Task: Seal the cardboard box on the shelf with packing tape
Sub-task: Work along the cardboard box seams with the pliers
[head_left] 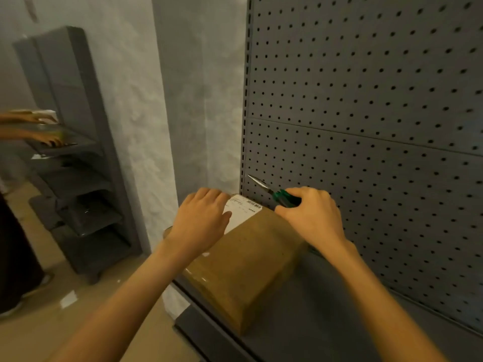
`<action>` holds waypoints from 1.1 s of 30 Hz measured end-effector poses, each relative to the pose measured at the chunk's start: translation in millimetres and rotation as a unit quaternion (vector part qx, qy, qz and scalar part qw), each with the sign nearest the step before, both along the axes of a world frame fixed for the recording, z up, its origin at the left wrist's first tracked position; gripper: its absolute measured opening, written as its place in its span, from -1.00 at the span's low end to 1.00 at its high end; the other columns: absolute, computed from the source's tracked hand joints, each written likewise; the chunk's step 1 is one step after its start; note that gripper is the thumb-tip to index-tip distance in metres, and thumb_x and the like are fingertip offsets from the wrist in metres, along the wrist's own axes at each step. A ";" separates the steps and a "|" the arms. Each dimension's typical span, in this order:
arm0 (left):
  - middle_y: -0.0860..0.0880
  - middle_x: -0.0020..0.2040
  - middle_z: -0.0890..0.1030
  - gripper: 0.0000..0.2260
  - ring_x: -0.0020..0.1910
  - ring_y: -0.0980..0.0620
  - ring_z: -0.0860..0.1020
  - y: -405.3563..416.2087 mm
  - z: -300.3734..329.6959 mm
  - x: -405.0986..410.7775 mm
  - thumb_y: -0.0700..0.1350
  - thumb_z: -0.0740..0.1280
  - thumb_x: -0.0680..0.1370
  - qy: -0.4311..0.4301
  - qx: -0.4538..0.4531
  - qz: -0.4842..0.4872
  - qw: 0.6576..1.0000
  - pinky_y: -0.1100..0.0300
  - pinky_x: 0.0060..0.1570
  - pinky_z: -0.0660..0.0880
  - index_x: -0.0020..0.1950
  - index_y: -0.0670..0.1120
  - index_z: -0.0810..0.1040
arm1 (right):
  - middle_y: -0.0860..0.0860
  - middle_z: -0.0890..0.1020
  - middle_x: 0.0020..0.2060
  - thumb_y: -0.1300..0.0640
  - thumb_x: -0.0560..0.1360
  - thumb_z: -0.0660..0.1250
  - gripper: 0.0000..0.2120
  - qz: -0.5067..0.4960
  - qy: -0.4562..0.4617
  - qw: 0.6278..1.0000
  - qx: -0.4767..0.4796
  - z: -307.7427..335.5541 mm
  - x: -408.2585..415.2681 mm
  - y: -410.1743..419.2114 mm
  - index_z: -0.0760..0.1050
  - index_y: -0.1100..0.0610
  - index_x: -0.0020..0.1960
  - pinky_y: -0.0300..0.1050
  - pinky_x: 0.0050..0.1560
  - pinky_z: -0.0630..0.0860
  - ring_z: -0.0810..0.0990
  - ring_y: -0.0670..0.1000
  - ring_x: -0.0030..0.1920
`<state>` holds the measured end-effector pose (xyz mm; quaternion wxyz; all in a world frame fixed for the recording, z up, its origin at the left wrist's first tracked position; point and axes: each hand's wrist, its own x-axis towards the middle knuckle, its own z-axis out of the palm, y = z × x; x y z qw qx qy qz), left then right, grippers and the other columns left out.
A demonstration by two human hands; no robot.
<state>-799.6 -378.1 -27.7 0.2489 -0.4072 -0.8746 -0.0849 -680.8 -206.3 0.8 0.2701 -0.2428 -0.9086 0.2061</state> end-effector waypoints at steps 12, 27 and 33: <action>-0.03 0.30 0.48 -0.69 0.29 -0.06 0.40 90.4 -24.1 -82.1 -0.05 0.18 0.61 -0.056 -0.017 -0.221 0.973 0.06 0.25 0.31 0.34 -0.07 0.43 | -0.08 0.67 -0.17 -0.09 0.37 0.40 -0.57 -0.145 -0.132 0.980 -0.040 -24.0 -11.4 15.0 0.55 -0.07 0.23 -0.16 -0.28 0.53 0.57 -0.09 -0.30; -0.02 0.20 0.52 -0.74 0.21 -0.02 0.42 129.5 -61.5 -106.7 -0.15 0.13 0.61 -0.154 -0.041 -0.353 0.922 0.09 0.16 0.38 0.25 -0.06 0.47 | -0.05 0.58 -0.30 -0.04 0.35 0.34 -0.86 -0.283 -0.232 0.930 -0.021 -56.0 -0.4 -41.3 0.56 0.00 -0.16 -0.18 -0.41 0.35 0.53 -0.01 -0.29; -0.03 0.19 0.51 -0.75 0.18 -0.04 0.44 131.8 -63.2 -103.7 -0.15 0.13 0.59 -0.132 -0.047 -0.341 0.930 0.09 0.08 0.41 0.22 -0.07 0.48 | -0.09 0.43 -0.45 -0.01 0.37 0.35 -0.77 -0.271 -0.244 0.931 -0.010 -51.4 -8.1 -37.0 0.32 -0.08 -0.37 -0.20 -0.46 0.22 0.39 -0.05 -0.42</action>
